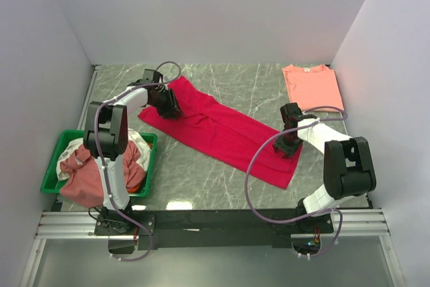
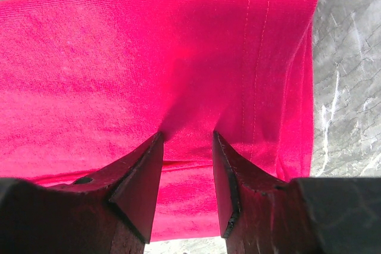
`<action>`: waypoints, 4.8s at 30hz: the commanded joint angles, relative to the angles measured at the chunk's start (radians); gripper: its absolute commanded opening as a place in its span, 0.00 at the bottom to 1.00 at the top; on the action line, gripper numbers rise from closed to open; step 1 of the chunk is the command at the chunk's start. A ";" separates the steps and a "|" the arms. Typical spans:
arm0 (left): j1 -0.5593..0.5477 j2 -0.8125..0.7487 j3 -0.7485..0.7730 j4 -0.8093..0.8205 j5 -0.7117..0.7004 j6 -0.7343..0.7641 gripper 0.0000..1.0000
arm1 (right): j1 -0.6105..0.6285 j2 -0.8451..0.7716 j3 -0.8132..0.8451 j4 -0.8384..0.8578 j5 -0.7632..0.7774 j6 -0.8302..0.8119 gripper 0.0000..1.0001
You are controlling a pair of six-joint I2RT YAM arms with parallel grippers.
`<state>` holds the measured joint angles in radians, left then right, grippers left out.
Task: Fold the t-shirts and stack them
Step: Fold the tshirt
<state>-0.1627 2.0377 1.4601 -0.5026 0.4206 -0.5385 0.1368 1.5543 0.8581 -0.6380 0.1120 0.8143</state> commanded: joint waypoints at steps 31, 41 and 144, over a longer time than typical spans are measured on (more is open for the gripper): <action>-0.037 0.053 0.134 -0.025 -0.051 0.005 0.00 | -0.019 -0.011 0.001 0.009 0.018 0.008 0.46; -0.038 0.015 0.143 -0.094 -0.020 -0.014 0.00 | -0.022 -0.003 -0.002 0.011 0.021 0.005 0.46; 0.132 0.036 0.164 -0.045 -0.319 0.084 0.50 | -0.077 0.030 -0.021 0.026 0.015 0.002 0.46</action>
<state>-0.0303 2.1002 1.6257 -0.5728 0.1032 -0.4786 0.0711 1.5520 0.8474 -0.6415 0.1085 0.8135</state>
